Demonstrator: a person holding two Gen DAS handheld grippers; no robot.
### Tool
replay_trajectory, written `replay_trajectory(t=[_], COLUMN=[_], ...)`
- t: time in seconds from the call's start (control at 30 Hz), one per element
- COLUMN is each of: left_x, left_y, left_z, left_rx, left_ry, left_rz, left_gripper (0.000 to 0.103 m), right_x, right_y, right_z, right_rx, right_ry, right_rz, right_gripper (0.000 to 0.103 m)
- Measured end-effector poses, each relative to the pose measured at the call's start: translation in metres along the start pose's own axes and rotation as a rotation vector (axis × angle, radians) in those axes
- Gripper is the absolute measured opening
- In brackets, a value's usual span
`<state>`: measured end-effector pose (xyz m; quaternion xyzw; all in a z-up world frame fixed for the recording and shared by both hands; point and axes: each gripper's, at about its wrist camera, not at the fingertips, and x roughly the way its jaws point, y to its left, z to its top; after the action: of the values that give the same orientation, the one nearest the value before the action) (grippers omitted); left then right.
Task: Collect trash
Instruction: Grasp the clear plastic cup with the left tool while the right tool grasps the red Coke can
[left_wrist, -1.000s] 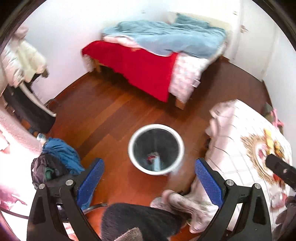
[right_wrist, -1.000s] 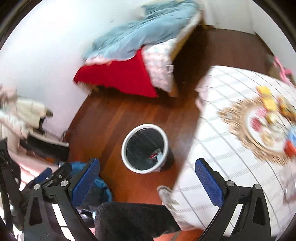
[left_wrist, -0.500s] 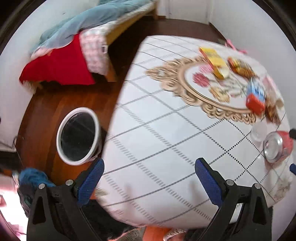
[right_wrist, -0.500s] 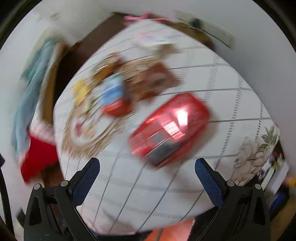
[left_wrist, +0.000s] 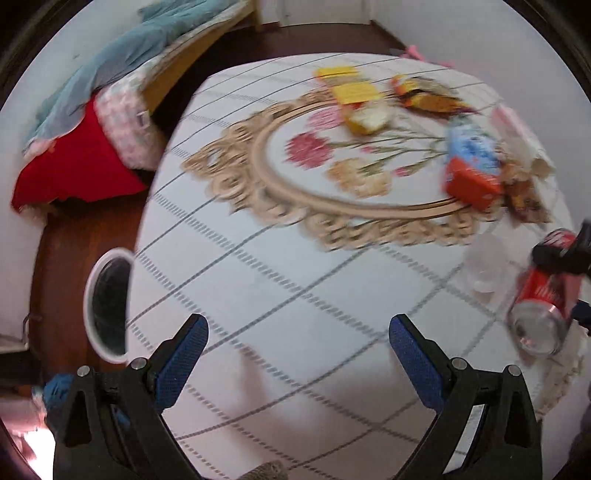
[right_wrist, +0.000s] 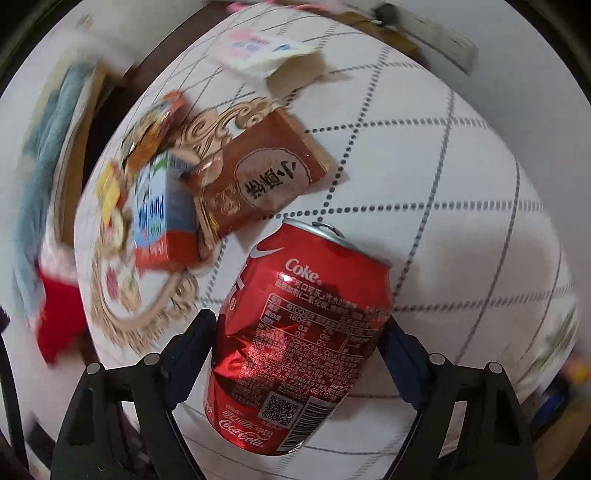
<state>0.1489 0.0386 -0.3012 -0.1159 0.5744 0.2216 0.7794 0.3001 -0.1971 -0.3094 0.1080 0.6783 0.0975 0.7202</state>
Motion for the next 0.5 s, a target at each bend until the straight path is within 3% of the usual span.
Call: replay_trajectory(t=[0.23,0.37,0.5], left_x=[-0.001,0.008,0.019], left_y=[-0.055,-0.085,-0.106], left_z=[0.02,0.031,0.04], left_rx=[0.098,0.145,0.183], left_ry=[-0.002,0.03,0.042], left_rz=[-0.145,-0.218,-0.23], left_gripper=[0.1,0.099,0.099], right_x=[-0.017,-0.018,-0.016], right_y=[-0.04,-0.047,-0.048], right_z=[0.029,0.034,0.033], right_rx=[-0.165,-0.213,-0.222], right_ry=[0.022,0.083,0.111], right_rz=[-0.142,-0.144,-0.153], right_gripper=[0.087,0.088,0.092])
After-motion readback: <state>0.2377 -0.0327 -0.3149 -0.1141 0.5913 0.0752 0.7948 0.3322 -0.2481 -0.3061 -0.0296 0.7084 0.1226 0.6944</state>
